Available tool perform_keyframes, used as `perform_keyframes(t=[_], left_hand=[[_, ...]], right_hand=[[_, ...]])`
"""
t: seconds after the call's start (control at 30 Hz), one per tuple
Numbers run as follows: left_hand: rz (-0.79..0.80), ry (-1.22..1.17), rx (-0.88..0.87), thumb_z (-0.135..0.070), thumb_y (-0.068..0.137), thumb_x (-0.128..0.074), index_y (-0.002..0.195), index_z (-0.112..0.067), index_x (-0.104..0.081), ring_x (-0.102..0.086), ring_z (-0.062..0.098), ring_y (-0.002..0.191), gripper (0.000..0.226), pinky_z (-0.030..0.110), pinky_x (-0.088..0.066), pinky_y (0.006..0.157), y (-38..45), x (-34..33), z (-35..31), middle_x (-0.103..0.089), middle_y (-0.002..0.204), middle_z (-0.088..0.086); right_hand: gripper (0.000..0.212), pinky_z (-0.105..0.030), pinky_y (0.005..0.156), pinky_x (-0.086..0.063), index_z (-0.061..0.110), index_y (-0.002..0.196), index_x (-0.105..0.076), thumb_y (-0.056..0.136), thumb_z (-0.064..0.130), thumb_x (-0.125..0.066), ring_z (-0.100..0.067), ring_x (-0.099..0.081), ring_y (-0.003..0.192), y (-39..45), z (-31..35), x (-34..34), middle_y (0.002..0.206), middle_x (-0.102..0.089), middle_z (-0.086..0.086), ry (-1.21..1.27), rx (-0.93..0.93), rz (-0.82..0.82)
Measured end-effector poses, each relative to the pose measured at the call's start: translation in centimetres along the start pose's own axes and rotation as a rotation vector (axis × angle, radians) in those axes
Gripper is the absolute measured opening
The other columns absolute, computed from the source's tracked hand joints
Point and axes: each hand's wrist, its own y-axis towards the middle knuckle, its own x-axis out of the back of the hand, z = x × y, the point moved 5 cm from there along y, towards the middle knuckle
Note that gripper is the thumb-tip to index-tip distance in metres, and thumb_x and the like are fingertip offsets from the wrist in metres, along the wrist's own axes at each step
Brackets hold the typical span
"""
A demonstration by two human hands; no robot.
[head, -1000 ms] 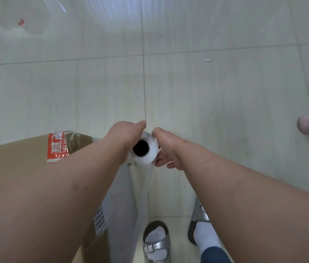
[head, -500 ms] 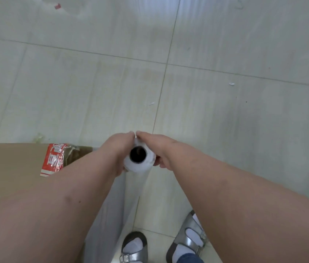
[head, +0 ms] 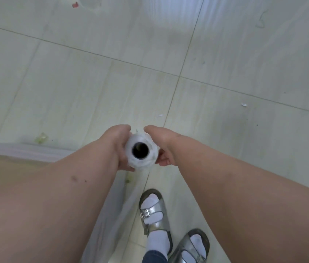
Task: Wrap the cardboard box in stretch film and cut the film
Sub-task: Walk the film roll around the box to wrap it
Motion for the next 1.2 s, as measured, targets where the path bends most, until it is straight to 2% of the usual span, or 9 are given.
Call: perform_keyframes(t=[0.17,0.27,0.47,0.57,0.67,0.8,0.9,1.03,1.2], left_hand=[[0.089,0.048,0.098,-0.023,0.097,-0.044,0.110,0.006,-0.058,-0.067,0.031,0.099,0.034,0.043,-0.052,0.095,0.9,-0.5,-0.5,-0.068,0.105,0.019],[0.099,0.097,0.107,-0.028,0.100,-0.041,0.110,0.003,-0.061,-0.069,0.029,0.088,0.038,0.038,-0.057,0.080,1.3,0.1,-1.2,-0.071,0.105,0.017],[0.062,0.193,0.041,-0.039,0.096,-0.051,0.095,-0.010,-0.061,-0.065,0.024,0.048,0.031,0.030,-0.053,0.043,-0.4,2.5,-6.4,-0.066,0.075,0.011],[-0.063,0.396,-0.201,-0.043,0.090,-0.061,0.095,-0.013,-0.064,-0.065,0.028,0.073,0.031,0.035,-0.055,0.066,0.4,4.3,-9.6,-0.067,0.085,0.009],[-0.193,0.335,-0.348,-0.045,0.088,-0.059,0.094,-0.010,-0.062,-0.061,0.029,0.096,0.036,0.039,-0.049,0.089,2.2,6.5,-11.4,-0.064,0.102,0.008],[-0.144,-0.033,-0.099,-0.056,0.091,-0.049,0.115,-0.018,-0.056,-0.057,0.024,0.104,0.046,0.035,-0.048,0.092,3.7,7.7,-10.0,-0.058,0.117,0.000],[-0.030,-0.210,0.068,-0.065,0.091,-0.039,0.113,-0.020,-0.057,-0.058,0.022,0.087,0.054,0.032,-0.047,0.081,4.0,7.4,-9.8,-0.063,0.111,-0.001],[-0.003,-0.207,0.015,-0.037,0.099,-0.046,0.095,-0.015,-0.062,-0.064,0.024,0.085,0.028,0.036,-0.050,0.086,3.4,6.6,-11.2,-0.067,0.089,0.004],[-0.132,-0.121,-0.118,-0.036,0.094,-0.054,0.091,-0.015,-0.063,-0.067,0.028,0.094,0.022,0.040,-0.052,0.094,2.5,6.8,-13.0,-0.070,0.098,0.005]], right_hand=[[0.047,-0.028,0.056,-0.038,0.020,0.086,-0.057,0.087,0.066,-0.048,-0.022,-0.054,0.061,0.4,1.5,0.4,0.078,-0.063,-0.007,-0.124,-0.037,0.018],[0.040,-0.027,0.056,-0.039,0.017,0.079,-0.055,0.090,0.055,-0.048,-0.022,-0.054,0.061,0.9,2.4,0.1,0.071,-0.061,-0.005,-0.124,-0.055,0.025],[0.054,-0.032,0.077,-0.050,0.010,0.109,-0.068,0.080,0.046,-0.040,-0.027,-0.071,0.080,1.1,6.9,-1.4,0.097,-0.075,-0.013,-0.195,-0.073,0.065],[0.043,-0.037,0.085,-0.052,0.012,0.107,-0.064,0.084,0.038,-0.037,-0.026,-0.069,0.084,1.5,9.4,-1.9,0.103,-0.072,-0.013,-0.194,-0.037,0.046],[0.035,-0.036,0.079,-0.052,0.012,0.109,-0.058,0.085,0.030,-0.039,-0.027,-0.062,0.075,2.1,11.6,-2.4,0.101,-0.065,-0.012,-0.119,-0.006,-0.003],[0.041,-0.036,0.079,-0.049,0.013,0.109,-0.055,0.082,0.042,-0.046,-0.027,-0.056,0.075,2.8,13.6,-3.3,0.094,-0.057,-0.009,-0.152,-0.005,0.006],[0.064,-0.037,0.080,-0.049,0.015,0.110,-0.058,0.076,0.067,-0.047,-0.028,-0.058,0.078,3.2,15.0,-4.2,0.103,-0.062,-0.011,-0.191,-0.019,0.053],[0.070,-0.037,0.087,-0.048,0.022,0.124,-0.056,0.083,0.077,-0.040,-0.030,-0.062,0.096,3.8,16.0,-4.3,0.122,-0.061,-0.010,-0.330,0.010,0.030],[0.066,-0.036,0.073,-0.052,0.021,0.121,-0.055,0.073,0.065,-0.045,-0.032,-0.069,0.086,4.1,17.9,-4.7,0.104,-0.069,-0.014,-0.396,0.011,0.018]])
